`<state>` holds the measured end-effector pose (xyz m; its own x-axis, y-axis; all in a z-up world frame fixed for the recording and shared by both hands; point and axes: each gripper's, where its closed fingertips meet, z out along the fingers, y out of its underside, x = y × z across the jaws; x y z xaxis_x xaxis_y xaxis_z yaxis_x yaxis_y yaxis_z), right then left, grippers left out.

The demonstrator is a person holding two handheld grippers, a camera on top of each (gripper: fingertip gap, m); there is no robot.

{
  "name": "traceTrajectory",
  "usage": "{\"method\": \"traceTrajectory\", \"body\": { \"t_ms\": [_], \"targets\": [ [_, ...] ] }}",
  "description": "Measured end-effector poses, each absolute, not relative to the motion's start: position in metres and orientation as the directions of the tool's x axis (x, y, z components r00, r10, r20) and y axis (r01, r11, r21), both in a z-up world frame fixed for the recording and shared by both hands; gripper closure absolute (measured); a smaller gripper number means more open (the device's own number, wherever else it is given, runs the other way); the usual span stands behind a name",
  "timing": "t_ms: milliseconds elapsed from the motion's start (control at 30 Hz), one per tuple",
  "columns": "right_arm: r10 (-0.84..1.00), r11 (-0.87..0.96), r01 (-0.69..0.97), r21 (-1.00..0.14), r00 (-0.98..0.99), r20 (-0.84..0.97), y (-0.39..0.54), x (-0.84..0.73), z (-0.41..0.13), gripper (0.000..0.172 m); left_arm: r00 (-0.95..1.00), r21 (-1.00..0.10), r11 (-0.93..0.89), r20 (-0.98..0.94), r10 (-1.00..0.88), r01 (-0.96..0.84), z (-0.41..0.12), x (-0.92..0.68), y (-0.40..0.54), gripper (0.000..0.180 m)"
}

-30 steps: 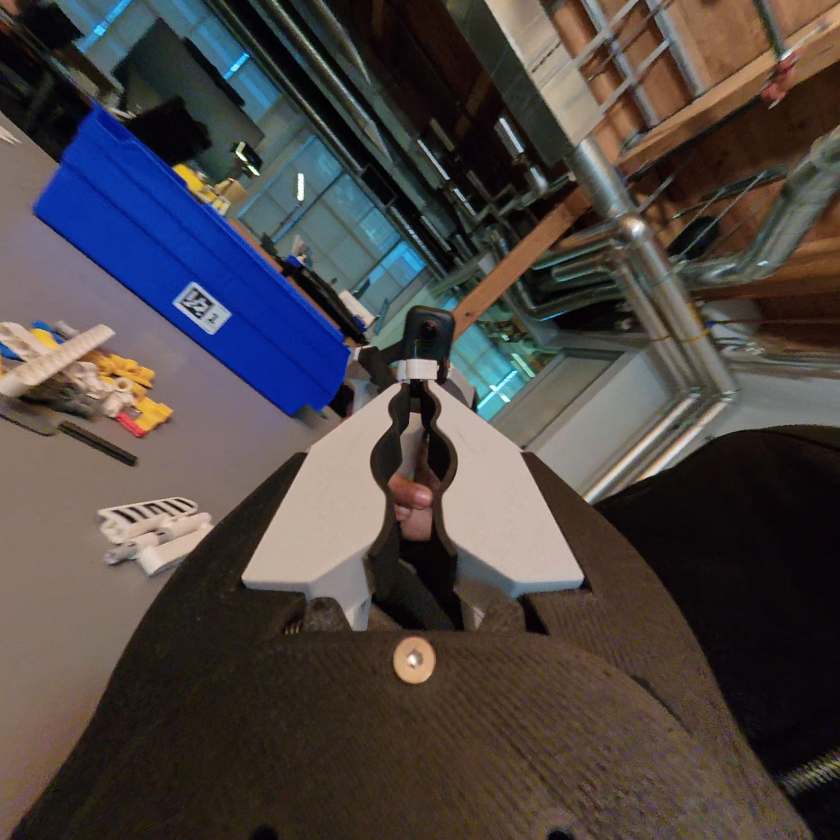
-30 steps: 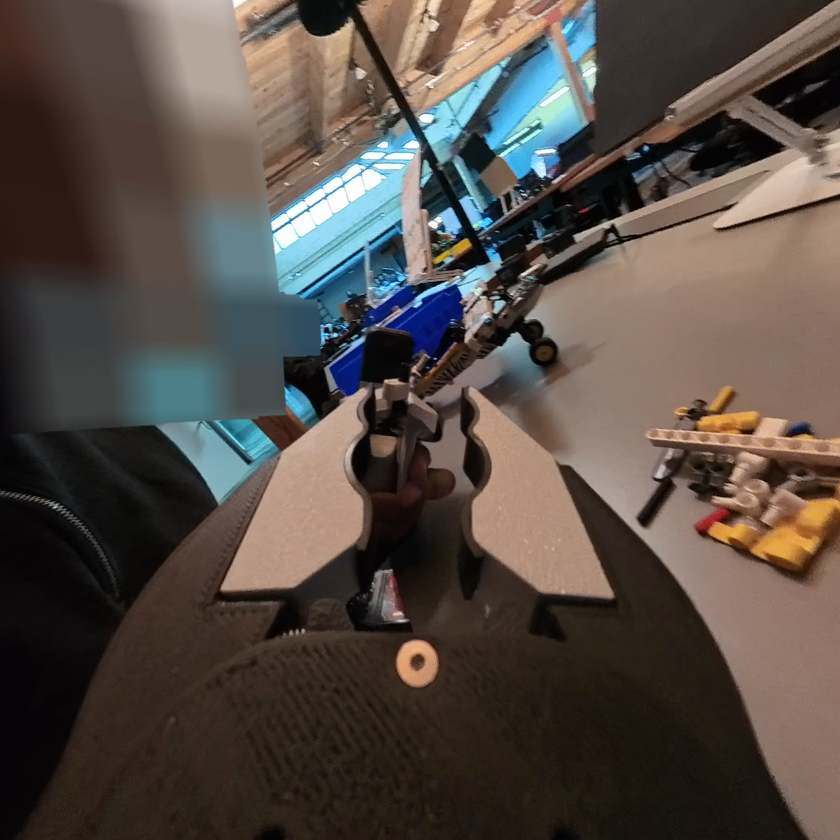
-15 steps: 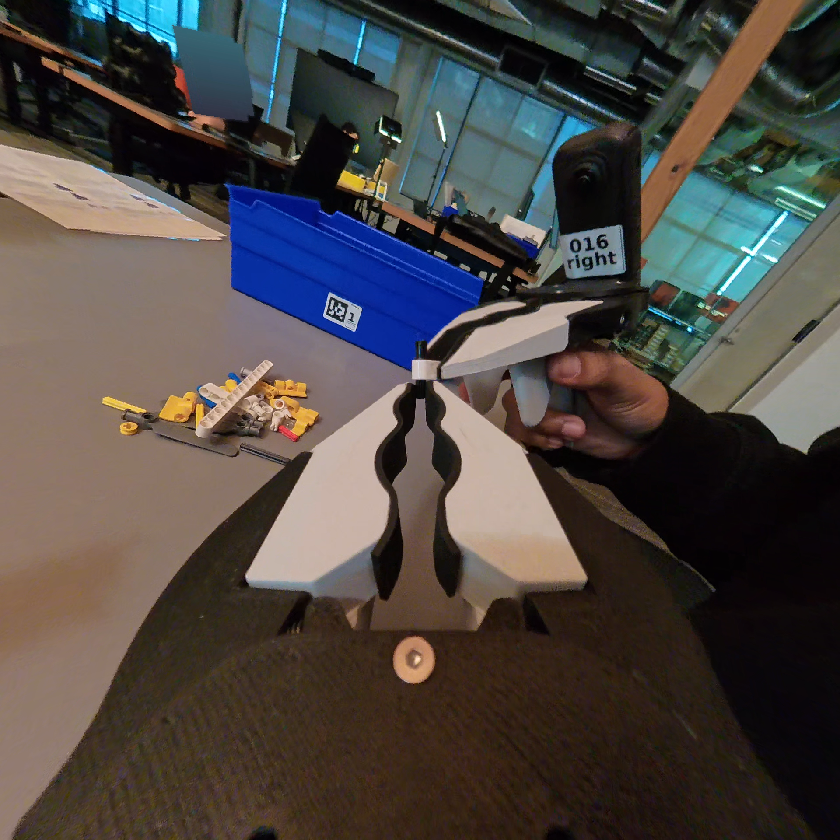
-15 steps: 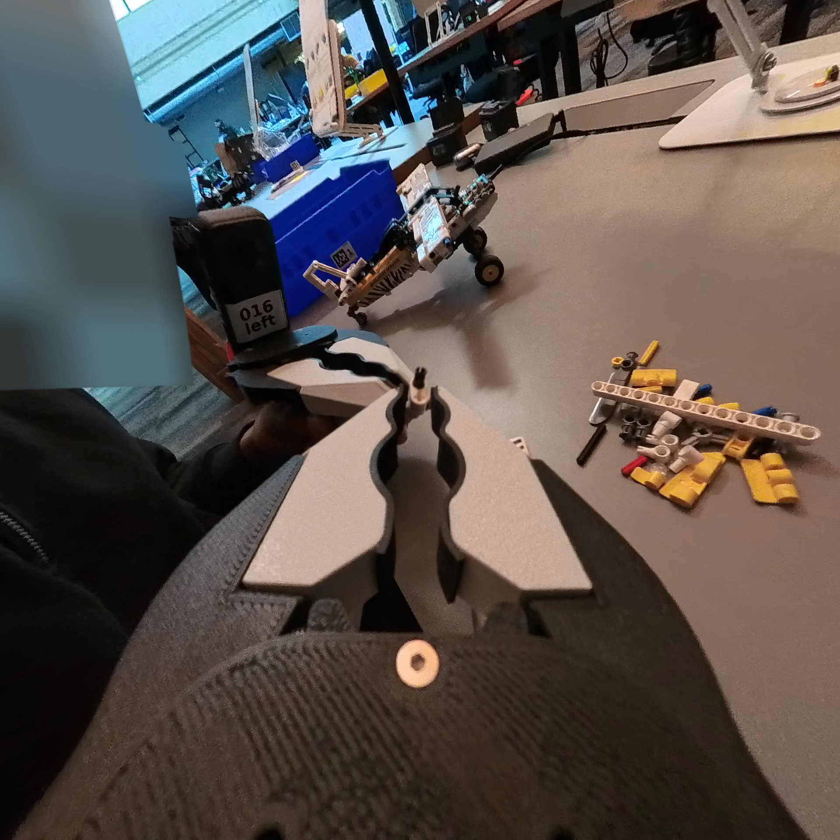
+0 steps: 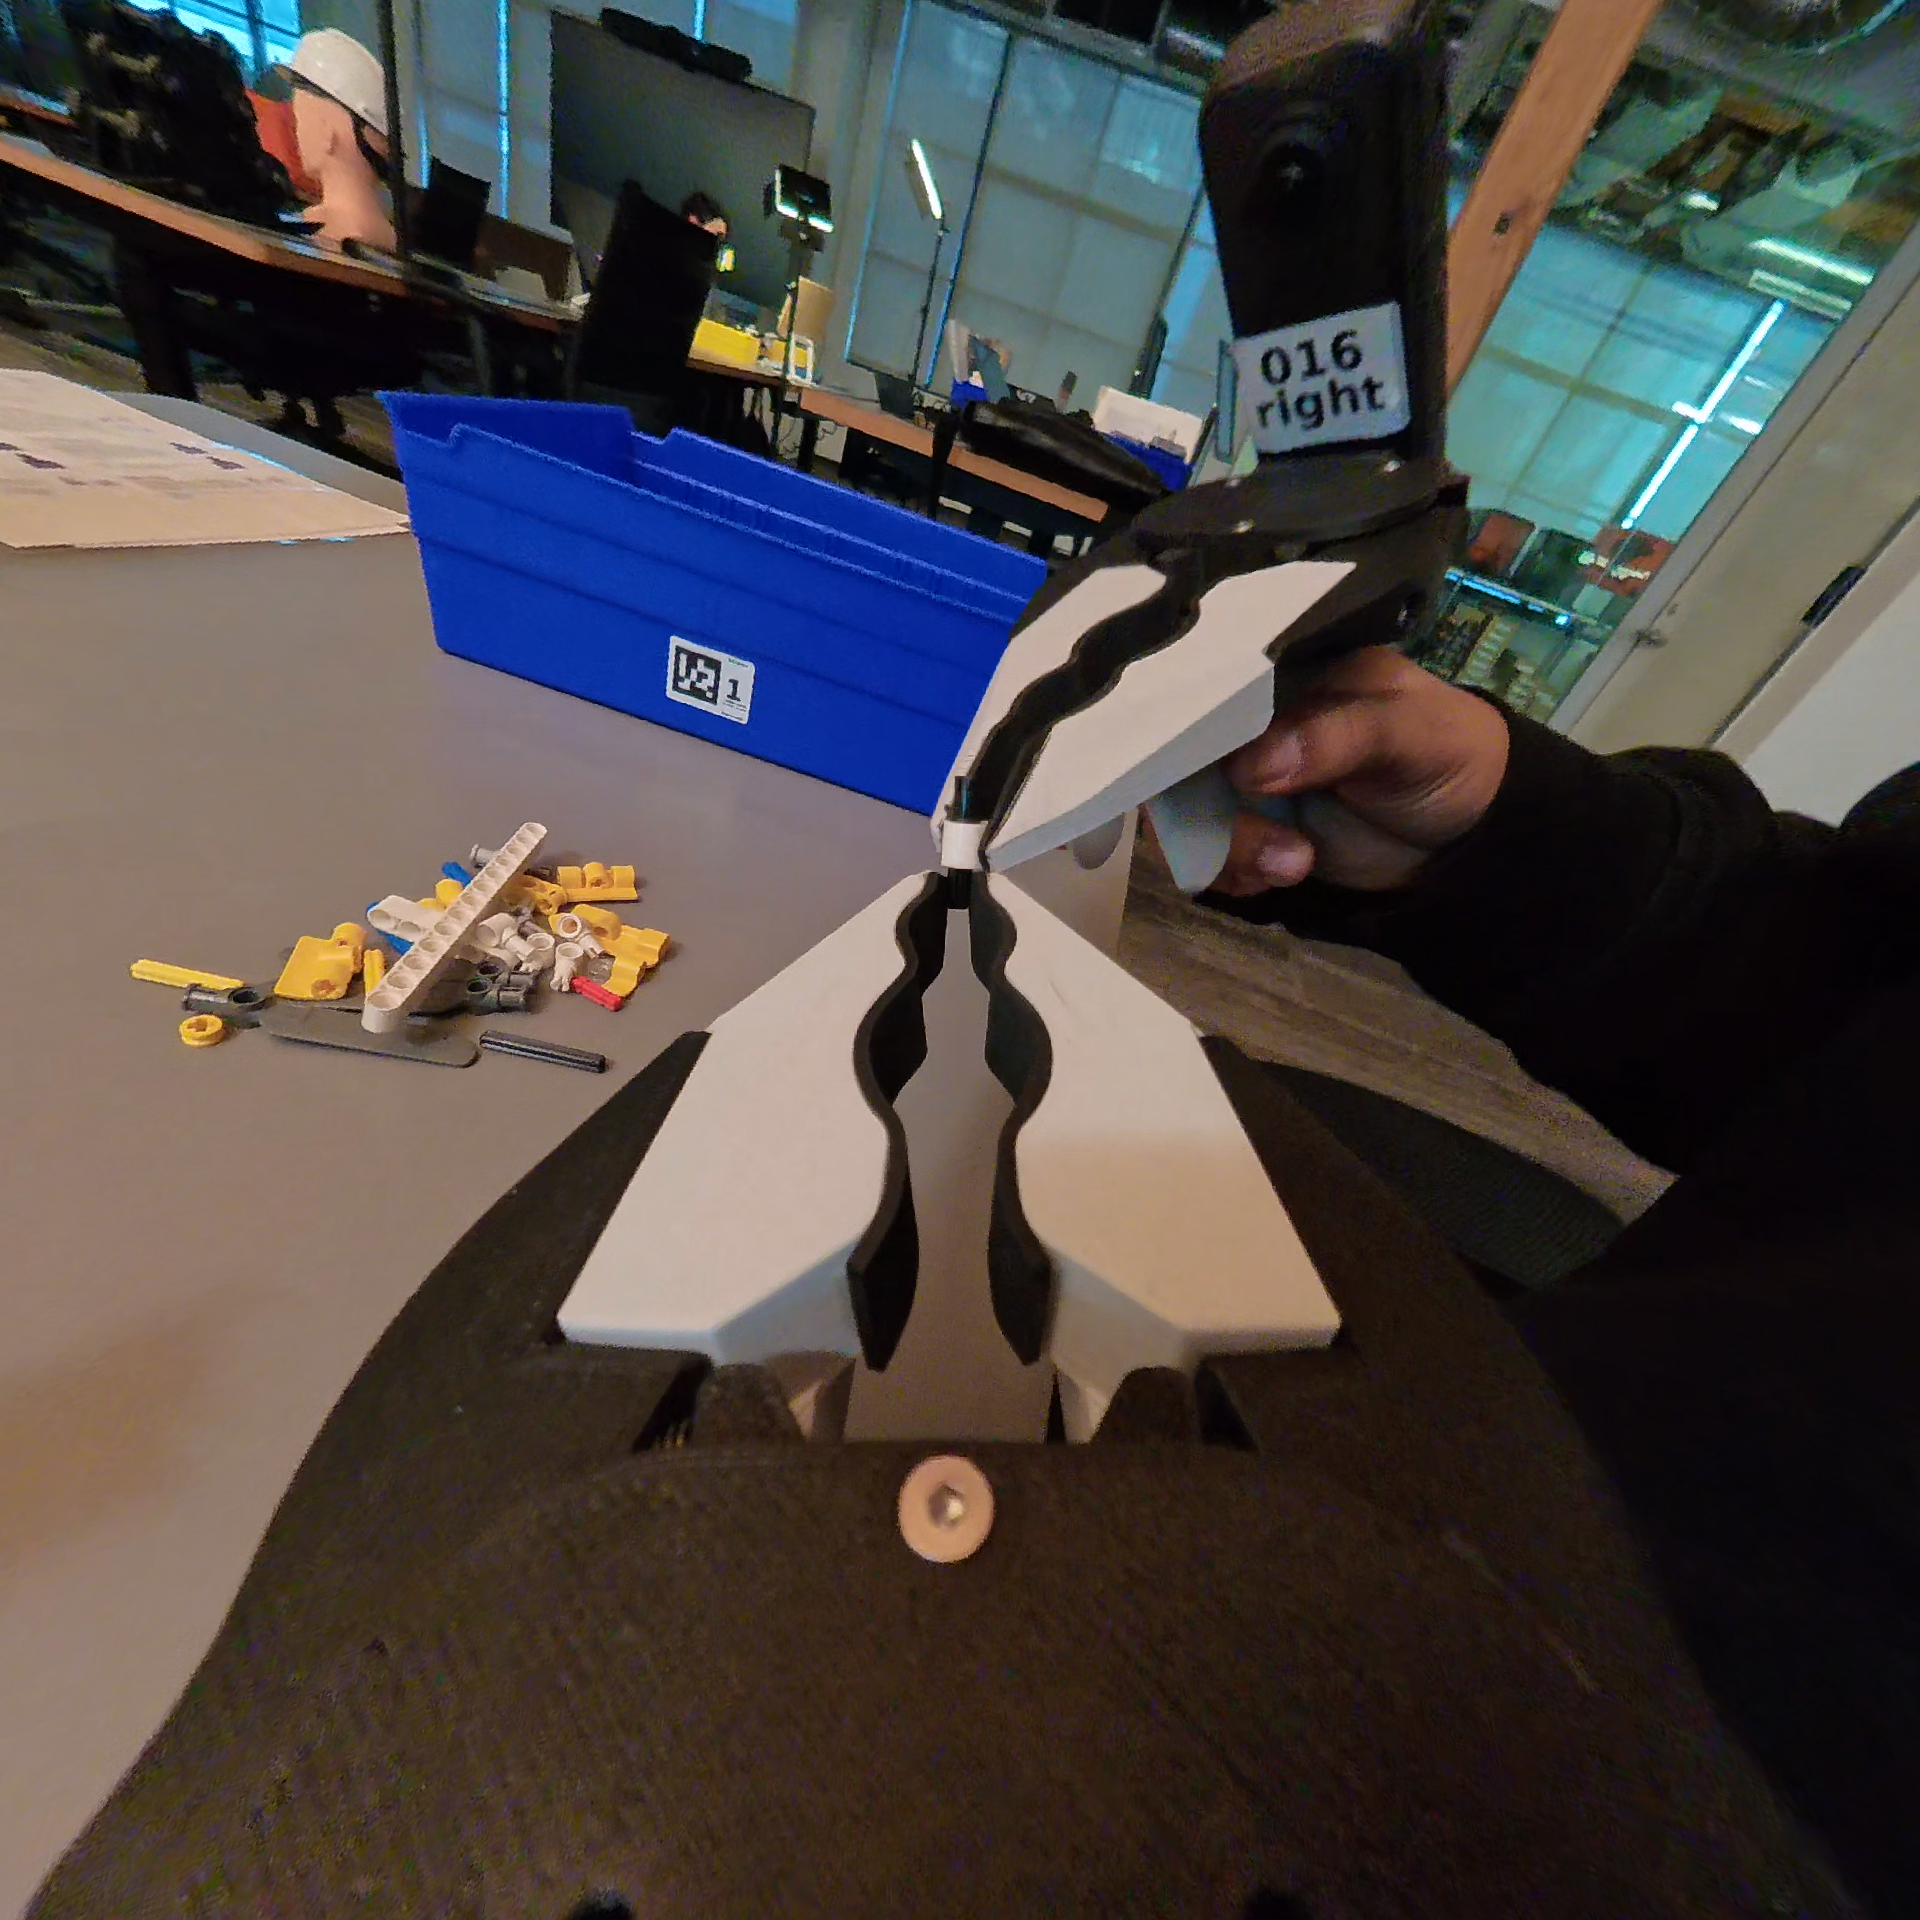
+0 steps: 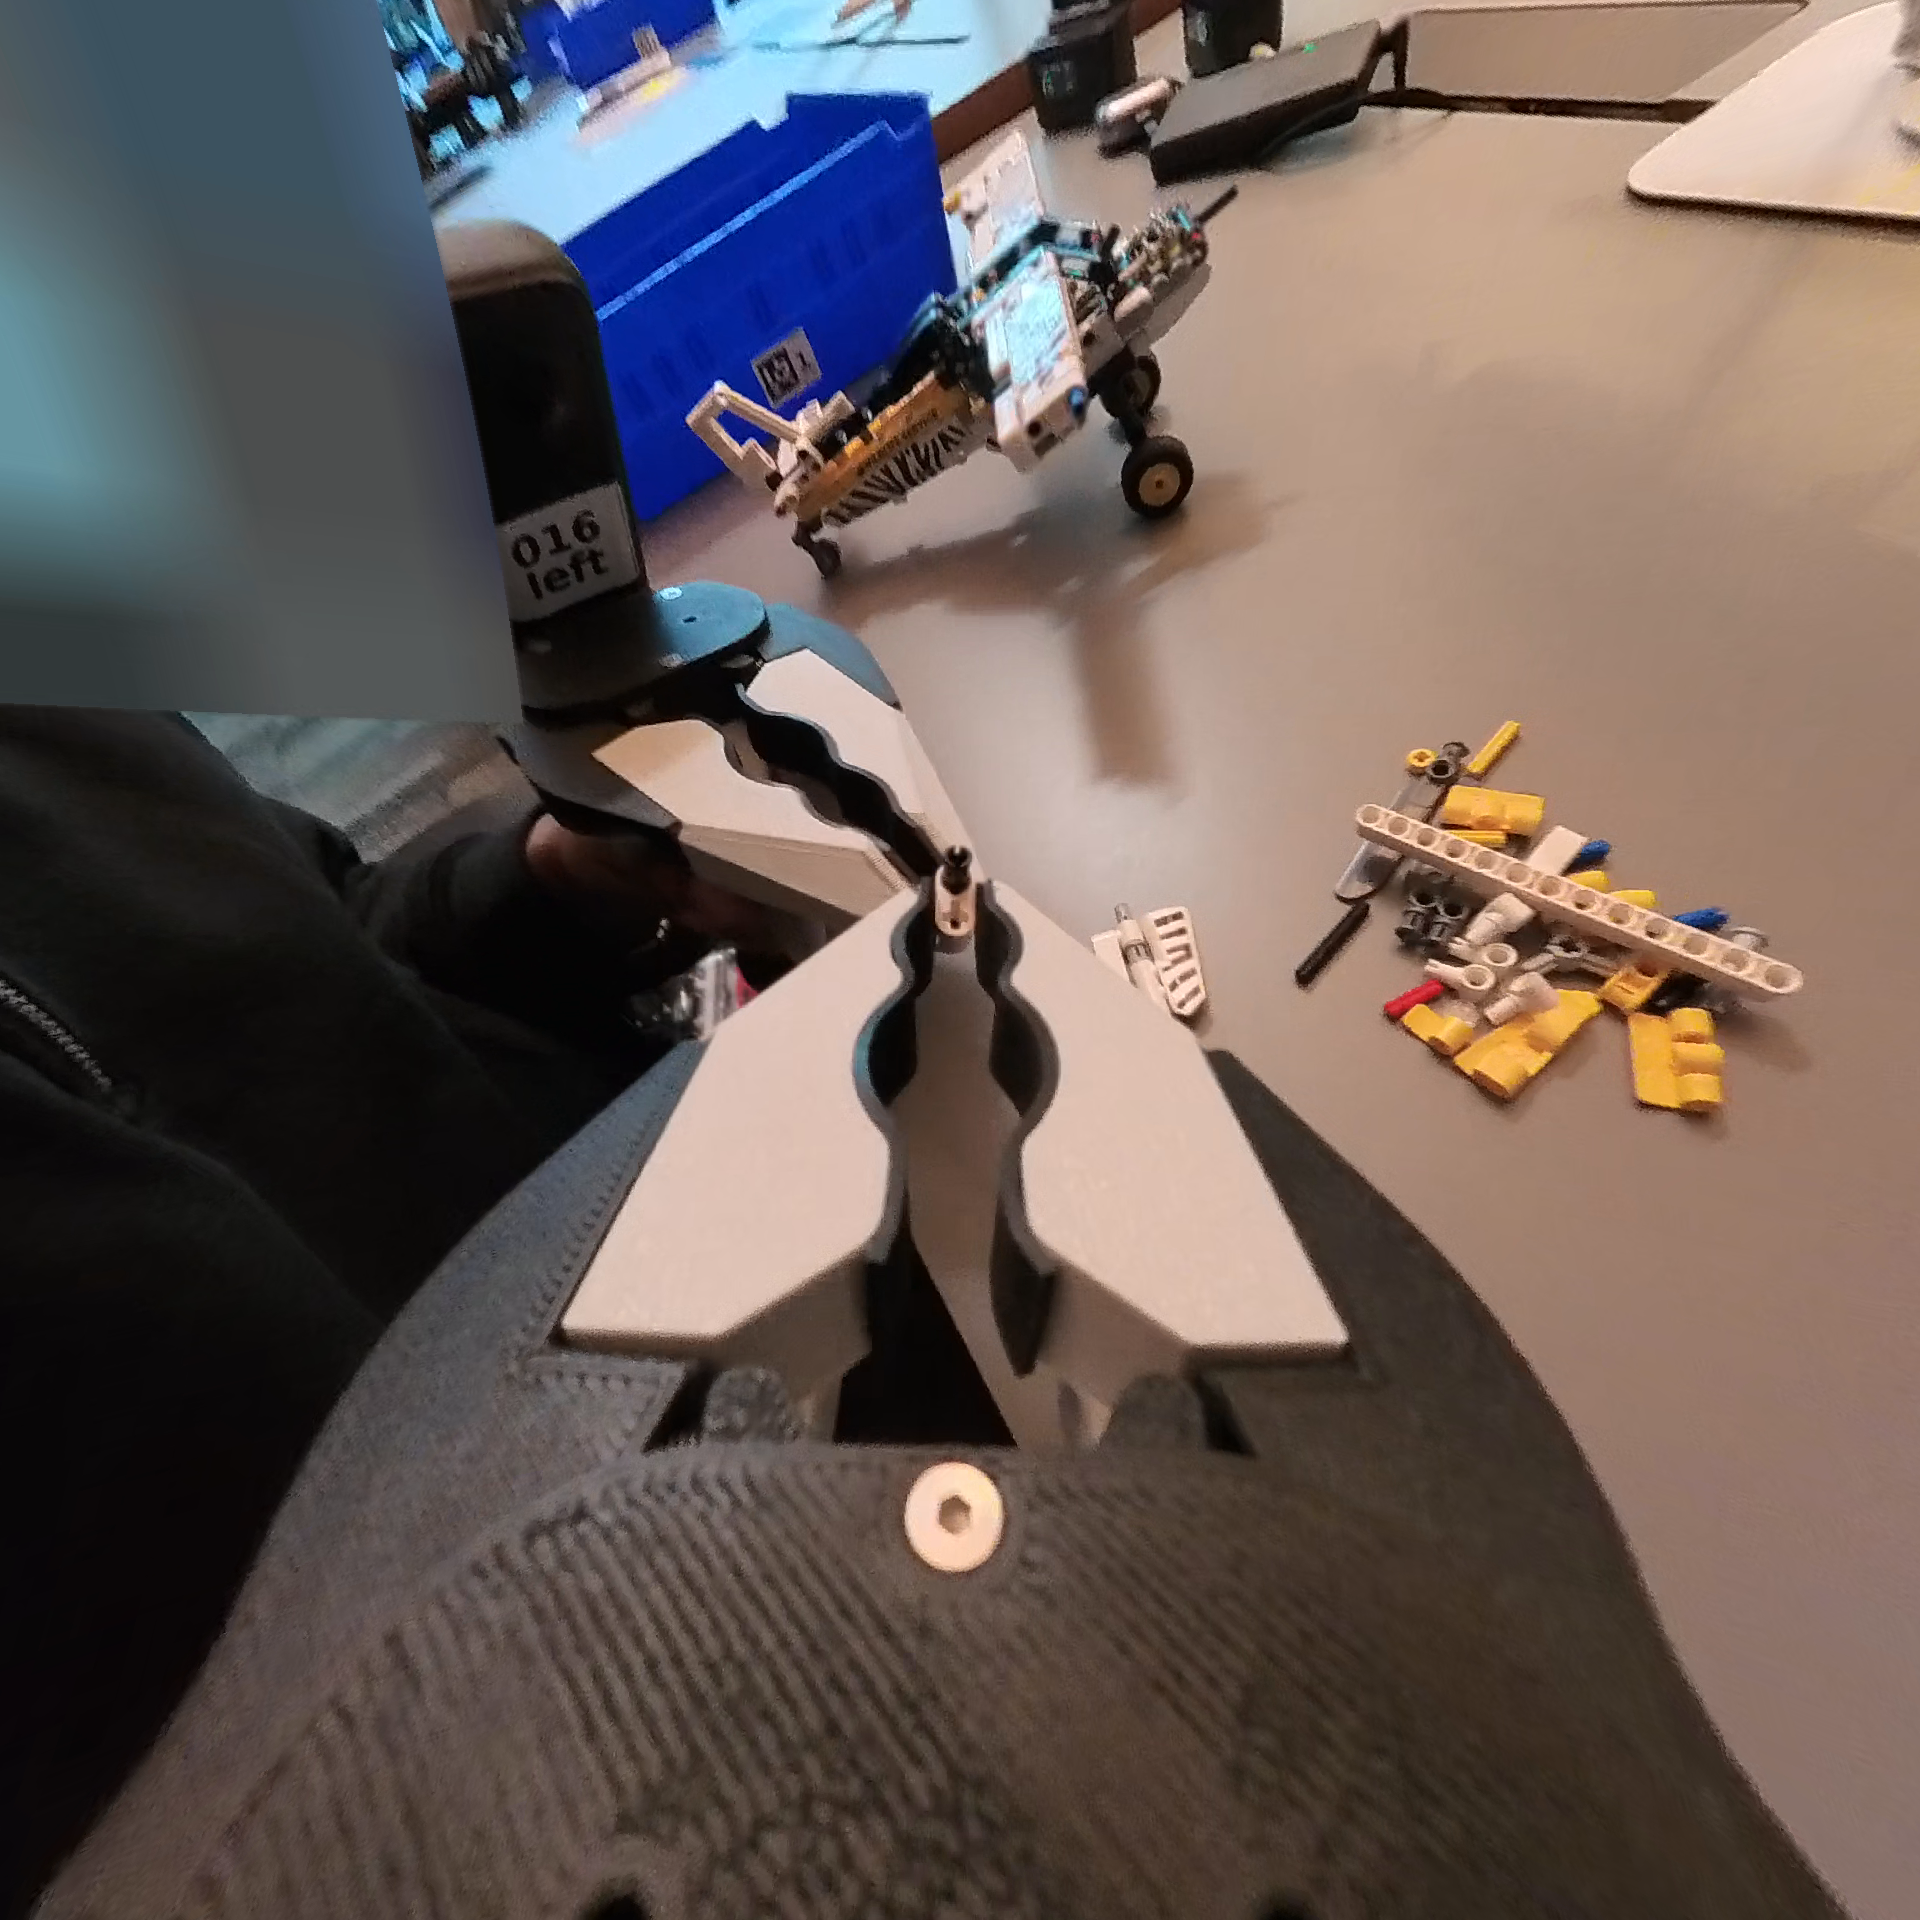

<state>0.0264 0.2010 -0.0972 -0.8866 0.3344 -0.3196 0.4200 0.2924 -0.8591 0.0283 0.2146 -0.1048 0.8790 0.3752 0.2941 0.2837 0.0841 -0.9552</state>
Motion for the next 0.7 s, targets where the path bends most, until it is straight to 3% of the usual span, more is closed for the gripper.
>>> {"method": "traceTrajectory", "body": {
  "t_ms": [233,333,433,700],
  "targets": [
    [0.432,0.419,0.371,-0.828,-0.884,-0.178,0.214,0.015,-0.105,0.167,0.871,-0.951,0.113,0.309,0.383,0.288,-0.103,0.027,0.212,0.173],
    [0.61,0.494,0.436,-0.752,-0.791,-0.059,0.247,-0.014,-0.147,0.167,0.835,-0.94,0.178,0.341,0.432,0.291,-0.099,0.013,0.195,0.168],
    [0.686,0.452,0.523,-0.723,-0.721,-0.094,0.259,-0.019,-0.183,0.166,0.802,-0.914,0.259,0.399,0.444,0.311,-0.093,0.003,0.179,0.17],
    [0.732,0.448,0.386,-0.807,-0.676,0.083,0.263,-0.026,-0.162,0.167,0.779,-0.889,0.308,0.45,0.437,0.34,-0.096,-0.005,0.17,0.173]
  ]
}}
